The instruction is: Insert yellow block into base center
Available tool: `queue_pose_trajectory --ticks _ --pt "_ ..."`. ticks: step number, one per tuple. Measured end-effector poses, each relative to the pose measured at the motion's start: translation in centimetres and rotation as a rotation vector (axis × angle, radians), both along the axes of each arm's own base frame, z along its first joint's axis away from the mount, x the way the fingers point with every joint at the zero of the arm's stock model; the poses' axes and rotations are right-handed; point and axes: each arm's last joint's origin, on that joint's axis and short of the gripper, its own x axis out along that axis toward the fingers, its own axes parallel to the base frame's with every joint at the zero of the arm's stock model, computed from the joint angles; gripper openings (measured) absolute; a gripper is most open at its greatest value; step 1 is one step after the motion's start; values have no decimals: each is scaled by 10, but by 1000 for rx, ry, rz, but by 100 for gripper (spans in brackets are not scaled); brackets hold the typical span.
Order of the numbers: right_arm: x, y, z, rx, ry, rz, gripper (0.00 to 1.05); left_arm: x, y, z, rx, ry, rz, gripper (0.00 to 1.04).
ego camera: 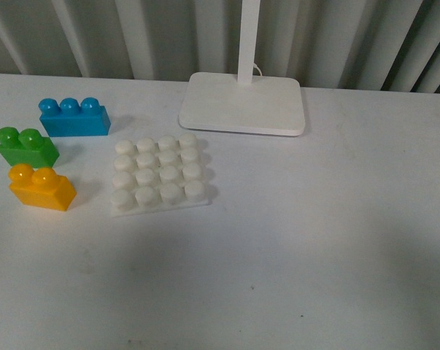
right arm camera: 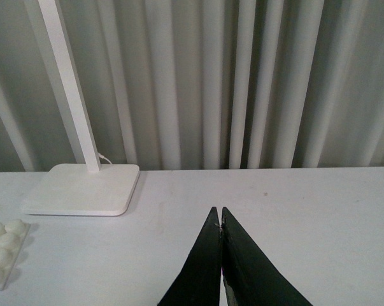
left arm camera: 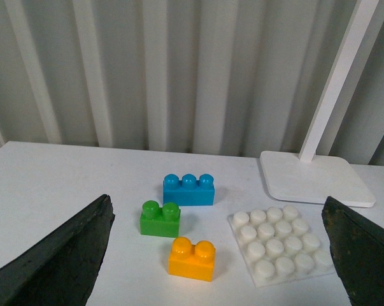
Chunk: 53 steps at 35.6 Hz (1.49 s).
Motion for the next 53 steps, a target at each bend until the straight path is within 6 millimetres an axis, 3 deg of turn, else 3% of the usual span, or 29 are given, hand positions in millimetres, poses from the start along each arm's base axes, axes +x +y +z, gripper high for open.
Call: queue_pose_trajectory --ticks 2,7,9,12,15,19,23,33,42,53 --pt "0 0 0 -1 -1 0 4 0 0 0 0 0 0 98" --pt "0 0 0 -1 -1 0 36 0 0 0 -10 7 -11 98" --pt "0 0 0 -1 -1 0 47 3 -3 -2 -154 194 -134 98" --pt "0 0 0 -2 -1 1 64 21 -13 -10 -301 342 -208 98" --pt "0 0 0 -2 -1 0 82 41 -21 -16 -312 377 -270 98" --pt "0 0 0 -1 -1 1 97 64 -26 -26 -298 403 -288 98" --pt "0 0 0 -1 -1 1 95 92 -31 -50 -239 462 -318 98" --pt "0 0 0 -1 -1 1 95 127 -23 -85 -141 567 -312 98" --pt "0 0 0 -1 -1 1 95 159 -6 -88 -26 544 -282 98" --pt "0 0 0 -1 -1 1 95 177 11 -95 101 563 -281 98"
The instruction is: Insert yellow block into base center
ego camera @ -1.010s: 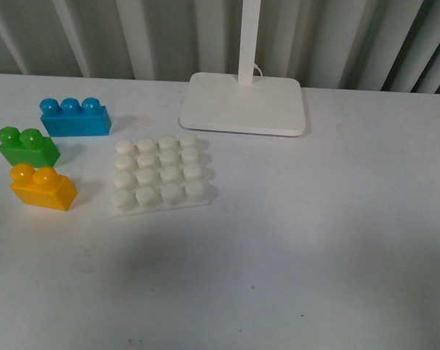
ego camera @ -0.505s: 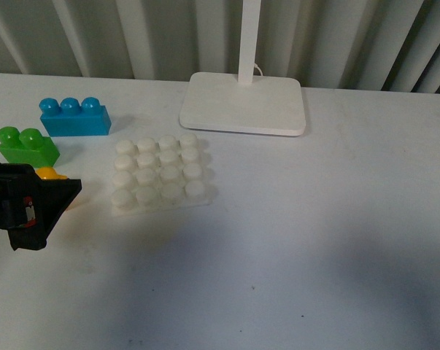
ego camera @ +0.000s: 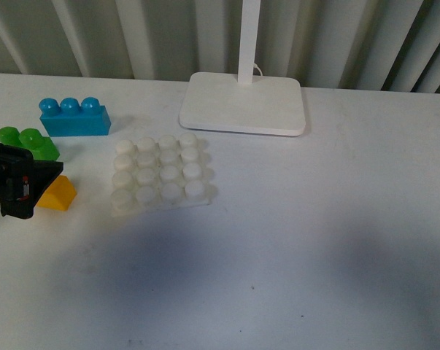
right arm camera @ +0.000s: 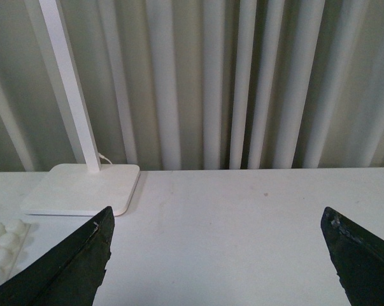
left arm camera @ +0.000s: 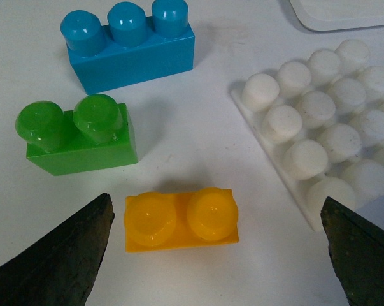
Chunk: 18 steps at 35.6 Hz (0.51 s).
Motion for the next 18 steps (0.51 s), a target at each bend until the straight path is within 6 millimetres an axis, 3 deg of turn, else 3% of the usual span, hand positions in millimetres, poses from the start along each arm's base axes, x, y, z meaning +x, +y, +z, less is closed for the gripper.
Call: queue_pose_trajectory --ticks 18 --pt "0 0 0 0 0 0 95 13 11 -18 82 31 -50 98"
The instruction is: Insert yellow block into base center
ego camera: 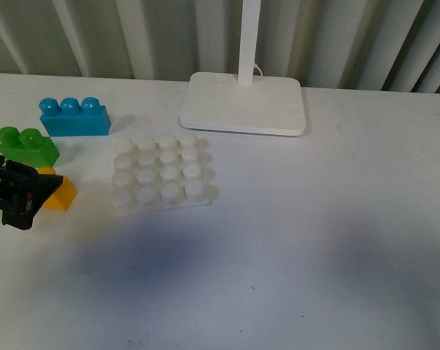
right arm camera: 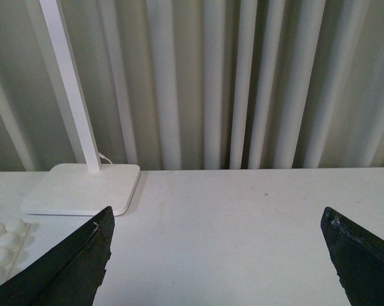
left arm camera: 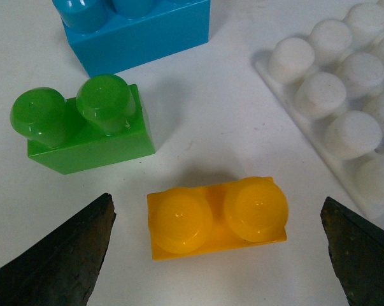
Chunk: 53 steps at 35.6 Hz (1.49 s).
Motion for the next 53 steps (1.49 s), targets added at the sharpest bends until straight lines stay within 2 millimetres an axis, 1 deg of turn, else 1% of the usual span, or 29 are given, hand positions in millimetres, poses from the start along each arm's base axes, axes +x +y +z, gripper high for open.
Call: queue_pose_trajectory --ticks 10,21,32,33,37,38,39,43,48,53 --pt "0 0 0 0 0 0 95 9 4 -9 2 24 9 98" --pt "0 0 0 0 0 0 95 13 4 -16 4 45 16 98" --pt "0 0 0 0 0 0 95 16 2 -17 3 49 37 98" --pt "0 0 0 0 0 0 95 17 2 -17 2 50 38 95" --pt "0 0 0 0 0 0 95 17 -1 -17 -8 53 43 74" --pt "0 0 0 0 0 0 95 17 -1 -17 -11 55 47 69" --pt "0 0 0 0 0 0 95 17 -1 -17 -10 55 51 67" --pt "0 0 0 0 0 0 95 16 -1 -17 -19 59 70 66" --pt "0 0 0 0 0 0 95 9 -2 -11 -34 64 119 65" --pt "0 0 0 0 0 0 95 3 -6 3 -38 52 165 65"
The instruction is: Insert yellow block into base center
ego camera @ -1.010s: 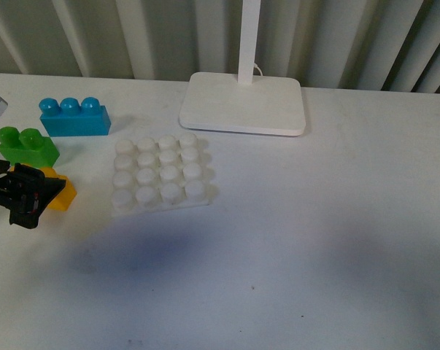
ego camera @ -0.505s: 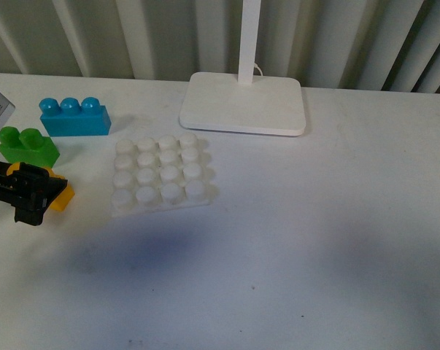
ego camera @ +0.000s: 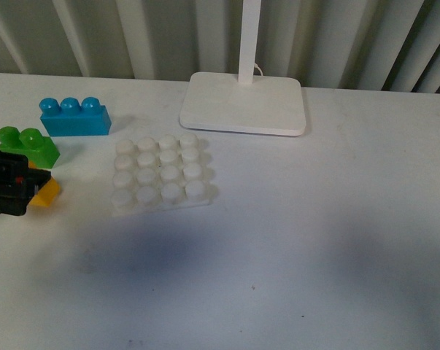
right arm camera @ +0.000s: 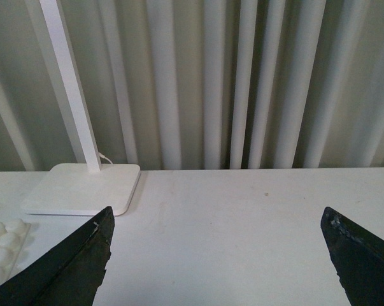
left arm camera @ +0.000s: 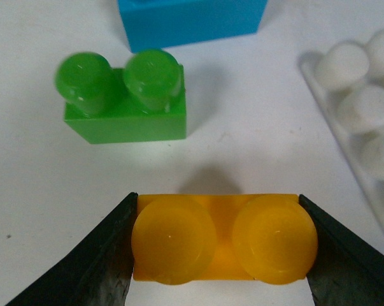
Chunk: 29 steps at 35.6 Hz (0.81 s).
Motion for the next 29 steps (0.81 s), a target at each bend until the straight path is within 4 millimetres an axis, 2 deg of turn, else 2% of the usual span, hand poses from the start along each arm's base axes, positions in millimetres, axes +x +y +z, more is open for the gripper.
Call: queue_pose_trajectory --ticks 8,13,16,22,29 --pt "0 0 0 0 0 0 95 -5 -21 32 -19 -29 69 65" --pt "0 0 0 0 0 0 95 -7 -48 47 -39 -41 92 65" --pt "0 0 0 0 0 0 95 -7 -62 50 -53 -49 95 65" --pt "0 0 0 0 0 0 95 -4 -109 58 -90 -82 84 65" --pt "0 0 0 0 0 0 95 5 -144 45 -88 -64 53 65"
